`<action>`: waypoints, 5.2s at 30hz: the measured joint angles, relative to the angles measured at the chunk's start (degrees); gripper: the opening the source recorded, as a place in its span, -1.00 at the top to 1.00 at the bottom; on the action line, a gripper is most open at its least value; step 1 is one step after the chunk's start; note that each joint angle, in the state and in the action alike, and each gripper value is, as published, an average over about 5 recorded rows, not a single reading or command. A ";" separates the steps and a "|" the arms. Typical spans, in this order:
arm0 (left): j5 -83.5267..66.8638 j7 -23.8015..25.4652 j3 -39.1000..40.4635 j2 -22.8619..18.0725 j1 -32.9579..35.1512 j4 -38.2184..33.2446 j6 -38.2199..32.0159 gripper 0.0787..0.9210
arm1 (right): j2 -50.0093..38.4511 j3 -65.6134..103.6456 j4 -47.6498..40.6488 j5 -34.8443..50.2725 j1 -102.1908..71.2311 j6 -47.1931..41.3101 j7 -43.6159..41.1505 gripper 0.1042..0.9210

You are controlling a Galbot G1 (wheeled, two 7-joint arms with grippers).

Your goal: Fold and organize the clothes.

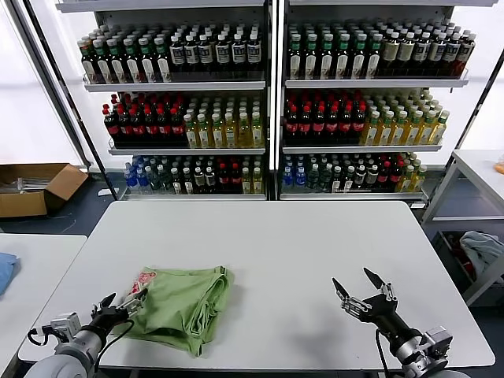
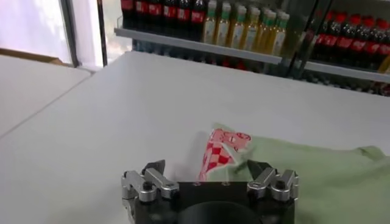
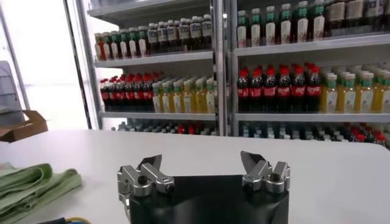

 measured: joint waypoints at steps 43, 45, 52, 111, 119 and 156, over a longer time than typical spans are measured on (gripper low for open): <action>-9.28 -1.18 -15.03 2.03 2.73 -0.35 -0.58 0.92 | 1.70 -0.50 -0.90 0.20 0.56 0.89 -1.12 -0.76; -10.39 -1.32 -18.16 4.24 2.86 0.64 -0.47 0.92 | 1.71 -0.48 -0.91 0.33 0.58 1.04 -1.25 -0.76; -12.39 -2.55 -24.75 9.44 3.20 0.73 0.26 0.92 | 1.81 0.14 -0.62 0.61 -0.08 1.67 -1.78 -0.76; -9.88 -14.25 15.12 -9.12 -9.19 -15.70 -3.27 -0.69 | -0.72 -21.99 -3.97 0.02 10.80 -6.80 7.44 -0.76; -0.52 -8.79 7.60 -7.75 -6.72 -15.48 -4.93 -0.77 | 0.98 -34.49 -12.33 0.83 21.24 -11.43 10.86 -0.74; 3.88 -5.33 1.88 -8.81 -4.79 -15.40 -5.76 -0.77 | -11.60 -31.24 -11.31 -0.27 24.76 -18.90 4.34 0.95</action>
